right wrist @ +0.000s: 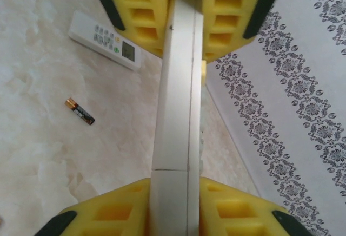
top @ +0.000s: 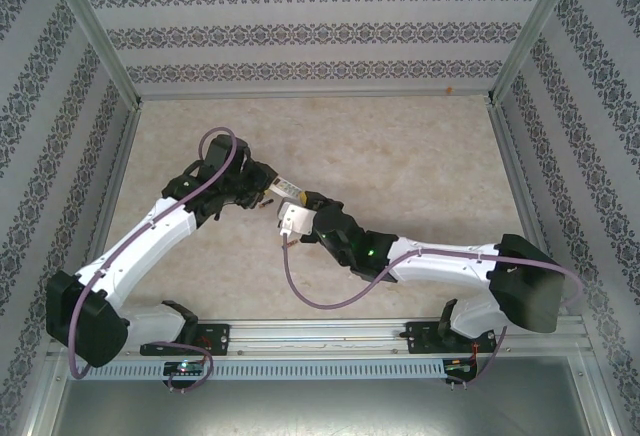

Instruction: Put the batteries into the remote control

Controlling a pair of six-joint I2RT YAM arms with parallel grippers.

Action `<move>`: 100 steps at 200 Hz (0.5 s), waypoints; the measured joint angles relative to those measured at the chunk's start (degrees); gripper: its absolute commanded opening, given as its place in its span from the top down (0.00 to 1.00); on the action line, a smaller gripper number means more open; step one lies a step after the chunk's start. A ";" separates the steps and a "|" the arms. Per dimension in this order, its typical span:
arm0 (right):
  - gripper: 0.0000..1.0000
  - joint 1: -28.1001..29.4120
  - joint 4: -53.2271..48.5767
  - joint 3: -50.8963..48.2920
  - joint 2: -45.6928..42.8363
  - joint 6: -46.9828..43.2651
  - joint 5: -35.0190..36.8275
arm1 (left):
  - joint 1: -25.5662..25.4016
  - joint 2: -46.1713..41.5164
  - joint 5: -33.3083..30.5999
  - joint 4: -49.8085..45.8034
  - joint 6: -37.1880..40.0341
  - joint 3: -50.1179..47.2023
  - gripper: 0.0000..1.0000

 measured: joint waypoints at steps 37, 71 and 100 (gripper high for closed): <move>0.78 -1.18 2.47 -2.36 -1.86 0.83 -3.30 | 0.07 -0.46 1.05 0.00 -0.42 -0.02 0.81; 0.70 -3.30 3.93 -4.96 -4.17 1.31 -5.66 | 0.92 -0.59 2.01 0.39 -0.79 -0.02 0.82; 0.74 -7.93 0.37 -8.85 -6.93 2.12 -3.63 | 2.75 -3.17 1.66 0.17 -0.76 -0.22 0.82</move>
